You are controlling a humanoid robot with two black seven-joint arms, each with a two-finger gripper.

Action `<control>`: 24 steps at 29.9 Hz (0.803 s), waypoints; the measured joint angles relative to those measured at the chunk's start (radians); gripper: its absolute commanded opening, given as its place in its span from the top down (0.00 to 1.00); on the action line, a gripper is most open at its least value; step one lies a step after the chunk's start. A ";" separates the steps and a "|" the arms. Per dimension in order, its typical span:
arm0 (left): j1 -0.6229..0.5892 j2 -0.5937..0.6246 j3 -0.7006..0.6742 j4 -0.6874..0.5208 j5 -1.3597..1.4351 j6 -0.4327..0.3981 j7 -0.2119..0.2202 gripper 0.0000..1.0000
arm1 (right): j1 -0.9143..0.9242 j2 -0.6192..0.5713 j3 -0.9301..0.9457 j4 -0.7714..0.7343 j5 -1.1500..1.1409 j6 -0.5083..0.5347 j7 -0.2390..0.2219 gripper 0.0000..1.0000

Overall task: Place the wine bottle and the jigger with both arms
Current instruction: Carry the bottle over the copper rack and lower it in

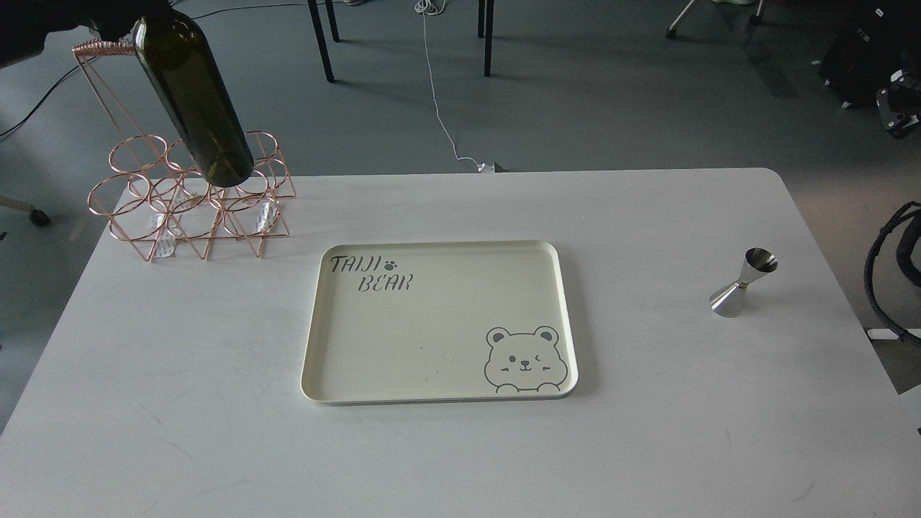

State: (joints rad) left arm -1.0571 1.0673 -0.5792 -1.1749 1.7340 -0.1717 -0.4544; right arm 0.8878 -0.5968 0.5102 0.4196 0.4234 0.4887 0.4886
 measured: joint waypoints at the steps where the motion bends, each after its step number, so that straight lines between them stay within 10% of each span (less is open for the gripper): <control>1: 0.000 -0.007 0.005 0.009 0.001 0.001 0.000 0.81 | 0.000 0.000 0.000 0.000 0.000 0.000 0.000 0.04; 24: 0.004 -0.067 0.078 0.082 0.001 0.039 -0.016 0.81 | 0.000 0.000 -0.003 0.001 0.000 0.000 0.000 0.04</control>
State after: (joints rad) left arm -1.0531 1.0001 -0.5014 -1.0931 1.7351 -0.1332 -0.4709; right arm 0.8880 -0.5965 0.5077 0.4204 0.4233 0.4887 0.4886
